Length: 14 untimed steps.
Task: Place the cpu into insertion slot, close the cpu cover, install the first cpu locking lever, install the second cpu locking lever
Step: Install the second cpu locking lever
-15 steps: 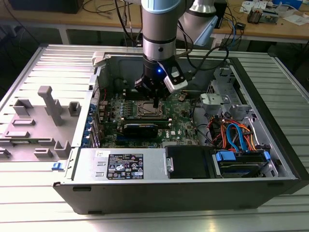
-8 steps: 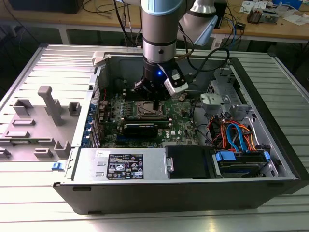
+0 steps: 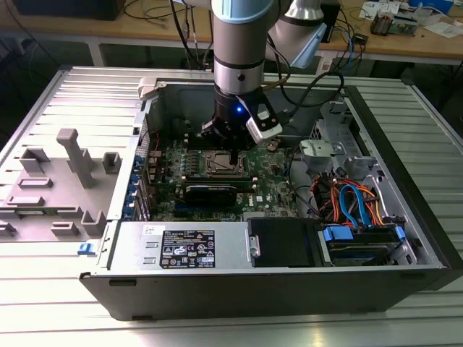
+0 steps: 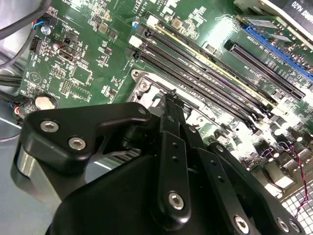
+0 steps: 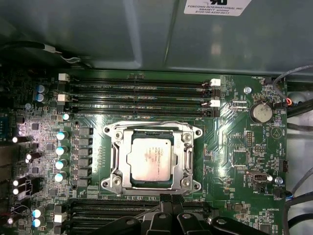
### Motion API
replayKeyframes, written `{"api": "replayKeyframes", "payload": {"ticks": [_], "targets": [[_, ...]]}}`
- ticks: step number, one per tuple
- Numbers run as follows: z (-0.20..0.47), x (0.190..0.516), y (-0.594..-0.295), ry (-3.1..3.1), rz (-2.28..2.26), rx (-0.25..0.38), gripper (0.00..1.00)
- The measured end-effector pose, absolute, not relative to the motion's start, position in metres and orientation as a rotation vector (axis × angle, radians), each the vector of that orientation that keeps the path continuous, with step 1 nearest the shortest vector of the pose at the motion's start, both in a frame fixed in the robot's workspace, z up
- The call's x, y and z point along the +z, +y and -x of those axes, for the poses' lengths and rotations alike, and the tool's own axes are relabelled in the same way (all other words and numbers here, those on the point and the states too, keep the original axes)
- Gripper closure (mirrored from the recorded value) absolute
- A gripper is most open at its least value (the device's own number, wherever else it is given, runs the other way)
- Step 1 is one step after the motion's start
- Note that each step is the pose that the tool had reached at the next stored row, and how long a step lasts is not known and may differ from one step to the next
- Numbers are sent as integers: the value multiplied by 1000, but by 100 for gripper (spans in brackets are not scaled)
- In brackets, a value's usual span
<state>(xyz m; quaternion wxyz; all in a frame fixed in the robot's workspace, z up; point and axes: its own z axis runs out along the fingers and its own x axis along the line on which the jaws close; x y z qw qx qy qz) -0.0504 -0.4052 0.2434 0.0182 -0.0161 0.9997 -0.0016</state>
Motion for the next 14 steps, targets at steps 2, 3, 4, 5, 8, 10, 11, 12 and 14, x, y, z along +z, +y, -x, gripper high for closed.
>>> {"api": "replayKeyframes", "payload": {"ticks": [2, 3, 4, 5, 8, 10, 11, 12, 14], "targets": [[50, 245, -406, 3105, 50, -4, 89], [50, 245, -407, 3105, 50, -4, 89], [51, 245, -410, 3104, 50, 5, 89], [51, 245, -412, 3104, 50, 20, 89], [52, 245, -416, 3106, 49, 68, 89], [52, 244, -419, 3117, 48, 73, 89], [52, 244, -420, 3125, 48, 74, 89], [52, 244, -422, 3133, 48, 74, 89], [52, 243, -423, 3148, 48, 76, 89]]}}
